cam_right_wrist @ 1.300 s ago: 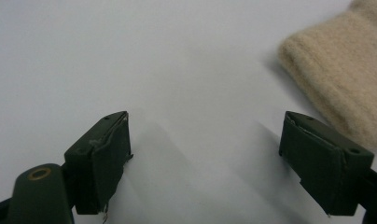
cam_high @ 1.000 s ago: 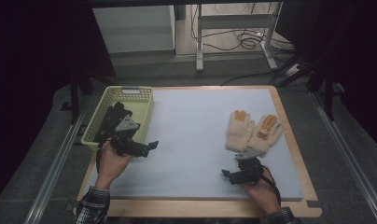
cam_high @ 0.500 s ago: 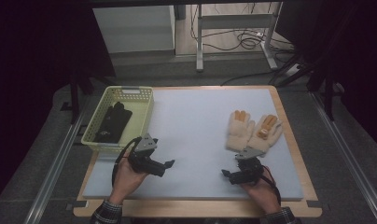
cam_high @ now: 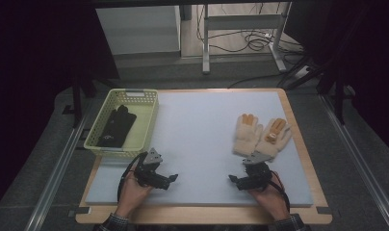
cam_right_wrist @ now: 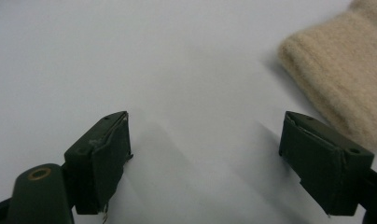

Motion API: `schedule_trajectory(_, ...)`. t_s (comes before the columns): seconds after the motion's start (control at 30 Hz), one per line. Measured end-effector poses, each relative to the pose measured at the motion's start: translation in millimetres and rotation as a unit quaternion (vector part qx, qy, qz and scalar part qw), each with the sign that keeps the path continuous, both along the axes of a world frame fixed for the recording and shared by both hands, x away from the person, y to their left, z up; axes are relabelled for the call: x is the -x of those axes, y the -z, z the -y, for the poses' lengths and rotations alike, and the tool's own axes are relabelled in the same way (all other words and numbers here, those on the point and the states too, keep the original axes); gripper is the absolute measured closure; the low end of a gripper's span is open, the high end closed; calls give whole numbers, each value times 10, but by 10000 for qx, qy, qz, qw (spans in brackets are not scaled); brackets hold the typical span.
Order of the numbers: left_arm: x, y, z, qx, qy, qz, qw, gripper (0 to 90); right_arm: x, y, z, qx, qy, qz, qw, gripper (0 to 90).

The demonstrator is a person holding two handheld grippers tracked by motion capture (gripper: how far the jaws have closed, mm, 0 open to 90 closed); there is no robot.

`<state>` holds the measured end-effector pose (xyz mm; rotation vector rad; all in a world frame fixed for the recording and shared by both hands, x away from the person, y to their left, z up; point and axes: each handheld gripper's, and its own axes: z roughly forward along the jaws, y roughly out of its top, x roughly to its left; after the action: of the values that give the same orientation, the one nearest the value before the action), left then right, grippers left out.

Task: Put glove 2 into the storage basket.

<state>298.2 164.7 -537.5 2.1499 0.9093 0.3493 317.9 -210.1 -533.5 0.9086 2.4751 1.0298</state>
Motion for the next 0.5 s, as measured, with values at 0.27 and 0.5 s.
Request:
schedule_trajectory(0.27, -54, 128, 24, -220, -105, -232, 9994, 9, -2, -2, 6, -23, 1, -17, 10000, 168)
schedule_trajectory(0.5, -53, 130, 25, -225, -106, -227, 9994, 8, 2, -13, 19, -75, 46, -32, 10000, 202)
